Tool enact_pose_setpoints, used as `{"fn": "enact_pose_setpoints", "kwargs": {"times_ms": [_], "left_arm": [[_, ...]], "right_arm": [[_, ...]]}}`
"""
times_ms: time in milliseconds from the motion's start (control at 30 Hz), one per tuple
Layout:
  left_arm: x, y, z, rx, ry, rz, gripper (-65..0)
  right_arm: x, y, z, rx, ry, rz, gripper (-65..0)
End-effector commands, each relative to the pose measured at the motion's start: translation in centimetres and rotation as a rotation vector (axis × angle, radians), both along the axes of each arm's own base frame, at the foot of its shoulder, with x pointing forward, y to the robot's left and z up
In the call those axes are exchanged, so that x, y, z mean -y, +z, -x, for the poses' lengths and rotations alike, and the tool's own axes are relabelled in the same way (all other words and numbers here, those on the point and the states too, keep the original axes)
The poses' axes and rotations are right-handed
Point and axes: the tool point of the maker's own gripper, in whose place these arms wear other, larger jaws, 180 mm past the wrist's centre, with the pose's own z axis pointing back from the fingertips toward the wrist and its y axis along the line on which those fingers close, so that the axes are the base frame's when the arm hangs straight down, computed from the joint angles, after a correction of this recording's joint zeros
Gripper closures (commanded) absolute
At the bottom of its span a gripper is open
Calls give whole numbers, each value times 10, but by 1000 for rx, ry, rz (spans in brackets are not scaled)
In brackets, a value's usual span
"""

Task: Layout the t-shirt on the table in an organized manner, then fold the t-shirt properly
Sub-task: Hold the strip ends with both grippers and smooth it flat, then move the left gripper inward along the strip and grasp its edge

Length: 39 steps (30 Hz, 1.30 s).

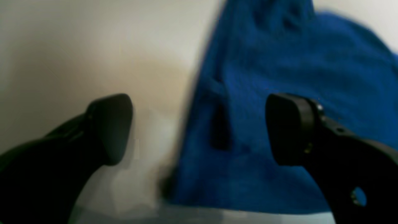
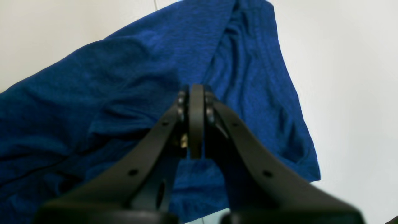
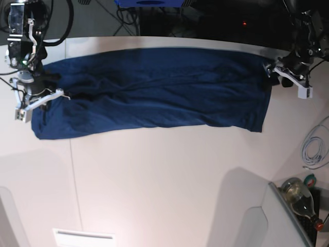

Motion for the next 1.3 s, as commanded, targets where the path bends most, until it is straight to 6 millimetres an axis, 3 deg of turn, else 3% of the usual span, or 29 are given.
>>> {"fn": "enact_pose_setpoints", "kwargs": {"times_ms": [0, 233, 267, 400, 467, 633, 733, 867, 1000, 1133, 1267], "left_arm": [[-5, 10, -8, 36, -10, -11, -650], [21, -24, 5, -12, -21, 64, -650], [24, -28, 8, -9, -16, 73, -622], [40, -46, 19, -41, -28, 110, -400], [49, -51, 22, -59, -53, 119, -327], [52, -51, 18, -53, -58, 124, -178], [49, -45, 5, -30, -59, 117, 0], [33, -33, -11, 2, -67, 80, 0], [4, -17, -21, 44, -21, 40, 0], [-25, 16, -34, 141, 31, -17, 0], [-25, 41, -31, 197, -8, -75, 0]], "right_arm": [[4, 12, -9, 48, 2, 17, -6], [4, 10, -6, 42, 2, 17, -6], [4, 10, -6, 42, 2, 17, -6], [4, 10, -6, 42, 2, 17, -6], [4, 10, -6, 42, 2, 17, -6], [4, 10, -6, 42, 2, 17, -6], [4, 10, -6, 42, 2, 16, -6], [4, 11, -6, 42, 2, 15, -6], [4, 11, -6, 44, 2, 15, -6], [4, 12, -7, 45, 3, 16, -6], [3, 12, -7, 46, 2, 14, -6]]}}
